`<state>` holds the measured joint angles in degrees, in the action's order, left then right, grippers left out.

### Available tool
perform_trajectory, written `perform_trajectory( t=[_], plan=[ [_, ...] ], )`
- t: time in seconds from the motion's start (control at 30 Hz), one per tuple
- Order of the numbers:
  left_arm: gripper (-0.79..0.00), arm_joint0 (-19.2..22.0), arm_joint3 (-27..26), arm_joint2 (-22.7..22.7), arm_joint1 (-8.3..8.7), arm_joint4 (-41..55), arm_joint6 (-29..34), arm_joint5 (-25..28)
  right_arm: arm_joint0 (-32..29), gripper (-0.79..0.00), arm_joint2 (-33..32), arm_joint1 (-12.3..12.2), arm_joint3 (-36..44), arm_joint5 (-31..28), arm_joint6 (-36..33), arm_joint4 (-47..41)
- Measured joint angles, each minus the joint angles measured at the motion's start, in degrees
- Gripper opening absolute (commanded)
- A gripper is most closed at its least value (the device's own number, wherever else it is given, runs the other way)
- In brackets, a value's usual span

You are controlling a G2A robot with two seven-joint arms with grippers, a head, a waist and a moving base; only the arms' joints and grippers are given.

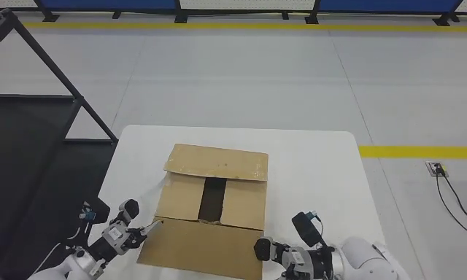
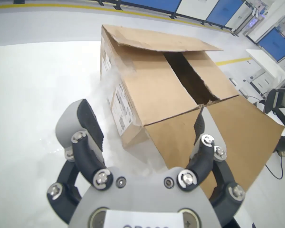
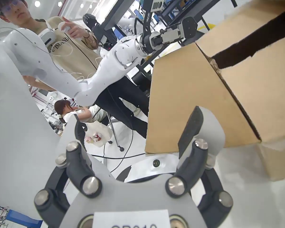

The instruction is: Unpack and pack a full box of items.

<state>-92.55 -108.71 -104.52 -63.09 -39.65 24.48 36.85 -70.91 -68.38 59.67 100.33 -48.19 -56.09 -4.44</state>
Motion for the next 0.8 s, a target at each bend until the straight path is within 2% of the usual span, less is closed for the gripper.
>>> perform_trajectory(
  t=[0.13, 0.3, 0.6, 0.8],
  plan=[
    [0.000, -0.5, 1.3, -0.7, 0.59, -1.7, 3.2, 3.8, 1.1, 0.000, 1.2, -0.6, -2.2, 0.9, -0.6, -0.4],
    [0.000, -0.2, 2.2, -0.1, 0.80, -3.9, 3.1, 2.9, 2.5, 0.000, 0.8, -0.5, -5.1, 5.1, 3.5, -7.2],
    [0.000, -0.2, 2.4, 0.5, 0.91, -4.4, 2.4, 2.3, 2.4, 0.000, 1.0, -0.4, -4.5, 5.5, 3.9, -7.4],
    [0.000, -0.2, 2.4, 0.5, 0.91, -4.4, 2.4, 2.3, 5.1, 0.000, 2.9, 0.4, -4.4, 12.5, 9.4, -11.4]
  ],
)
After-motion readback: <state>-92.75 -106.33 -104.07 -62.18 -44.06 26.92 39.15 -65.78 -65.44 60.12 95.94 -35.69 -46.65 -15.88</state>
